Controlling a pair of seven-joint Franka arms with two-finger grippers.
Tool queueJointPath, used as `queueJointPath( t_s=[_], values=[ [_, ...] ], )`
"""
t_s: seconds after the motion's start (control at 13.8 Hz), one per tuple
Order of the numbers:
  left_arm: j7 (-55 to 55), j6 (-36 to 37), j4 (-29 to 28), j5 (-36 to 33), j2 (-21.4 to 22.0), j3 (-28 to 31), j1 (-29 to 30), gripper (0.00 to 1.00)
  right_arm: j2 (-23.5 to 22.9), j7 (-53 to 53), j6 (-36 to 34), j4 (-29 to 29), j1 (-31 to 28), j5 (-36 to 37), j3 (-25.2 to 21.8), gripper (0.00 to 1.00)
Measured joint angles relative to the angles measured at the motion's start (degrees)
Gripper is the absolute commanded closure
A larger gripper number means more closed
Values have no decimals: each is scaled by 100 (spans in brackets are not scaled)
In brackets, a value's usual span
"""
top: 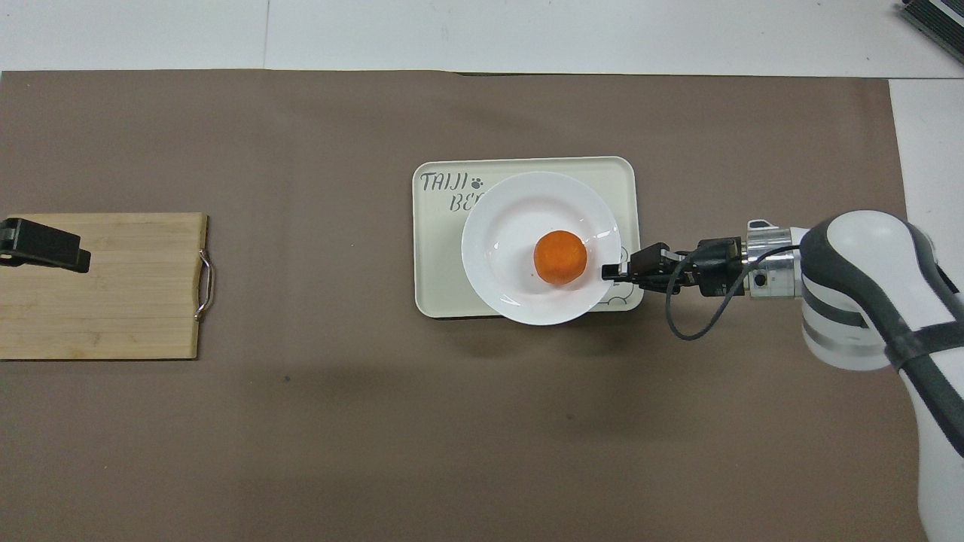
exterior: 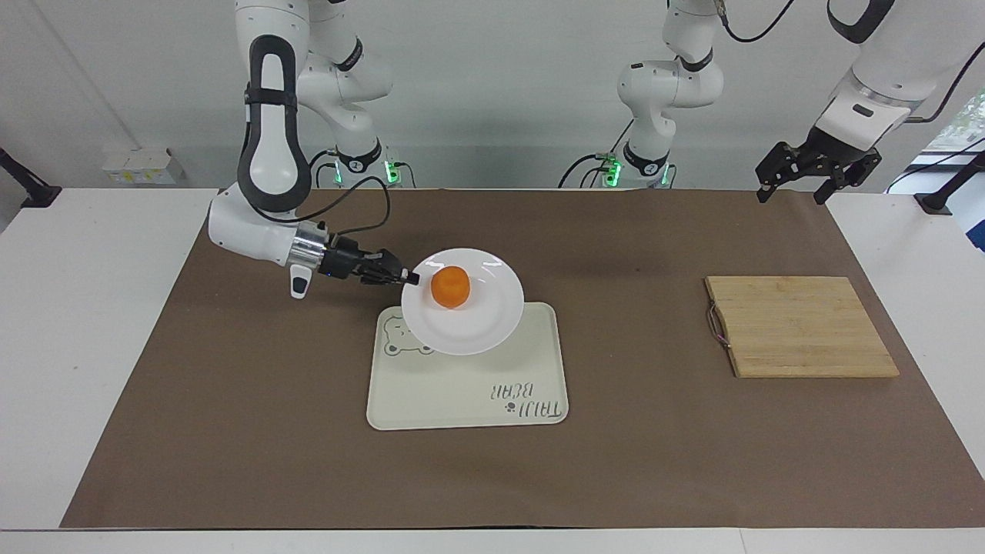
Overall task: Place orange and plate with both arms
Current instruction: 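Slide the plate with the right gripper onto the bear tray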
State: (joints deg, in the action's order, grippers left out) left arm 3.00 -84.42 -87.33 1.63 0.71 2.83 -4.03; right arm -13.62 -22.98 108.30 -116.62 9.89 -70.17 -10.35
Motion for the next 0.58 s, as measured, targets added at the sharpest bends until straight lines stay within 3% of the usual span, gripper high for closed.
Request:
queueJointPath(
  t_s=[0.29,0.58],
  values=[
    [0,0,0,0,0,0,0,0,-950,34,113,901,72,-481,32,100],
    [0,1,0,0,0,0,0,0,-1205,130,371,1123,320,-512,66,100]
  ],
)
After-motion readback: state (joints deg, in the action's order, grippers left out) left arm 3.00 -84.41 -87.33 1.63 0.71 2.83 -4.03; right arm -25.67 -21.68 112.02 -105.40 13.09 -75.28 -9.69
